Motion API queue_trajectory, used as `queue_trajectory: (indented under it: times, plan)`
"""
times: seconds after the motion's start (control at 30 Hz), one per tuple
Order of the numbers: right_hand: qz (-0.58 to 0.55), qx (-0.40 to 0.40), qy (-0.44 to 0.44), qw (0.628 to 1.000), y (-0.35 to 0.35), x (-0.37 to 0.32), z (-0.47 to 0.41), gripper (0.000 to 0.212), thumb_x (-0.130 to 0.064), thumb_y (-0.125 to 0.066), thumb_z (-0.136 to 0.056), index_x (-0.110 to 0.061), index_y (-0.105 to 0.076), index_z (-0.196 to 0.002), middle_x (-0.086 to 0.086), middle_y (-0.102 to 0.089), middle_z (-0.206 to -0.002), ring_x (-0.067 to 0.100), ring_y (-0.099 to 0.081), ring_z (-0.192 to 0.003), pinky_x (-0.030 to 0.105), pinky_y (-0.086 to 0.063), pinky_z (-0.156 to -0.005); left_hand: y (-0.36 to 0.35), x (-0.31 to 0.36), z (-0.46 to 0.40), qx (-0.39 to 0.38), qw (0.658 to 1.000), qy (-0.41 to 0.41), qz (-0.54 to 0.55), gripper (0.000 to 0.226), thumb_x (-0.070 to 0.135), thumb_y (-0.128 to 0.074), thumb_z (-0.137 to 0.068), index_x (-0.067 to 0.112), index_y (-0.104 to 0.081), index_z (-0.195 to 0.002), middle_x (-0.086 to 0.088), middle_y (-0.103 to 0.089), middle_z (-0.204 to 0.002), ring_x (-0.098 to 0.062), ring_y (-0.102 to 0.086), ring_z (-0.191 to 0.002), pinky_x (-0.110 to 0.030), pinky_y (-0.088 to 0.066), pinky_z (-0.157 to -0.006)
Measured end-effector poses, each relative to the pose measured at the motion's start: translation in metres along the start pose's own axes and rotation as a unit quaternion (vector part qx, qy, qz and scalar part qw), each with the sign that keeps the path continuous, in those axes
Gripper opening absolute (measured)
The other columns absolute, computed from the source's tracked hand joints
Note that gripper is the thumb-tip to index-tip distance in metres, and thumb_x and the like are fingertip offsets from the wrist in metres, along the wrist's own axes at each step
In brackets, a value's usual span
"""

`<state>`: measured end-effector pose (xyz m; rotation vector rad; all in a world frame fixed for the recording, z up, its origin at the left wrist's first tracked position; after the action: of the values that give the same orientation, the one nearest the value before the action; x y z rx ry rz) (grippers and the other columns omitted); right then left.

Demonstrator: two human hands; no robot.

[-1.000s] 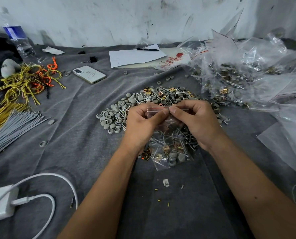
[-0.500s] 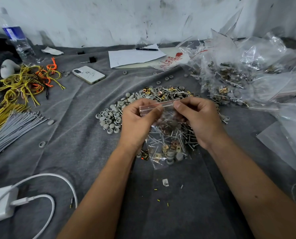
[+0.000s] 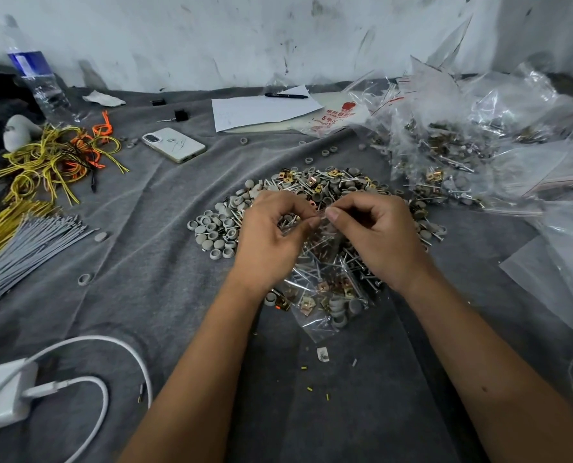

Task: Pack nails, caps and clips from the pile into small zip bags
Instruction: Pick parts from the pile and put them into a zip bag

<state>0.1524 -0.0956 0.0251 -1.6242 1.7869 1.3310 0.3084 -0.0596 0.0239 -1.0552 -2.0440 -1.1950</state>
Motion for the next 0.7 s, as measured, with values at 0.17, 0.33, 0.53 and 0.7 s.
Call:
queue_trajectory:
  times: [0.17,0.33,0.53,0.7]
  plan:
    - [0.038,-0.014,0.044,0.998,-0.003,-0.011,0.001,0.006,-0.017,-0.073,-0.094,-0.015,-0.079,-0.091,-0.01,-0.072,-0.078,0.012,-0.068,-0.072,0.036,-0.056,-0.064,-0.001,0.001,0.001,-0.009,1.0,0.006,-0.025,0.006,0.023,-0.078,-0.091,0.019,-0.073,-0.092,0.011,-0.07,-0.096,-0.015,-0.06,-0.103,-0.04,-0.045,-0.095]
    - [0.061,-0.028,0.064,0.996,-0.007,-0.016,0.002,0.007,-0.015,-0.073,-0.094,-0.012,-0.077,-0.089,-0.006,-0.071,-0.076,0.012,-0.066,-0.07,0.036,-0.053,-0.062,-0.005,0.003,0.0,-0.035,0.999,-0.014,-0.03,0.009,0.021,-0.079,-0.09,0.019,-0.072,-0.085,0.011,-0.072,-0.093,-0.017,-0.059,-0.105,-0.042,-0.042,-0.101]
    - [0.071,-0.018,0.068,0.995,-0.005,-0.019,0.002,0.007,-0.008,-0.067,-0.097,-0.008,-0.071,-0.091,-0.007,-0.066,-0.079,0.007,-0.062,-0.074,0.025,-0.051,-0.066,-0.008,-0.006,-0.001,-0.058,0.998,0.02,0.011,0.011,0.023,-0.075,-0.093,0.014,-0.073,-0.087,0.004,-0.074,-0.095,-0.025,-0.064,-0.105,-0.053,-0.042,-0.105]
    - [0.065,0.012,0.041,0.997,0.003,-0.01,0.0,0.01,-0.01,-0.065,-0.099,-0.006,-0.069,-0.091,0.0,-0.068,-0.082,0.012,-0.064,-0.076,0.03,-0.053,-0.067,-0.005,-0.01,-0.002,-0.061,0.998,0.033,-0.009,0.008,0.019,-0.073,-0.094,0.013,-0.072,-0.089,0.003,-0.072,-0.097,-0.024,-0.062,-0.102,-0.054,-0.045,-0.1]
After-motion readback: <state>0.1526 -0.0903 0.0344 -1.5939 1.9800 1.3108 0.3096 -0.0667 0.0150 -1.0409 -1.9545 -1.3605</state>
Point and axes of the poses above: each hand's wrist, its own z-axis away from the middle knuckle, its own y-axis out of the back of the hand, x = y × z, the point moved 10 cm from there along -z, towards the middle knuckle
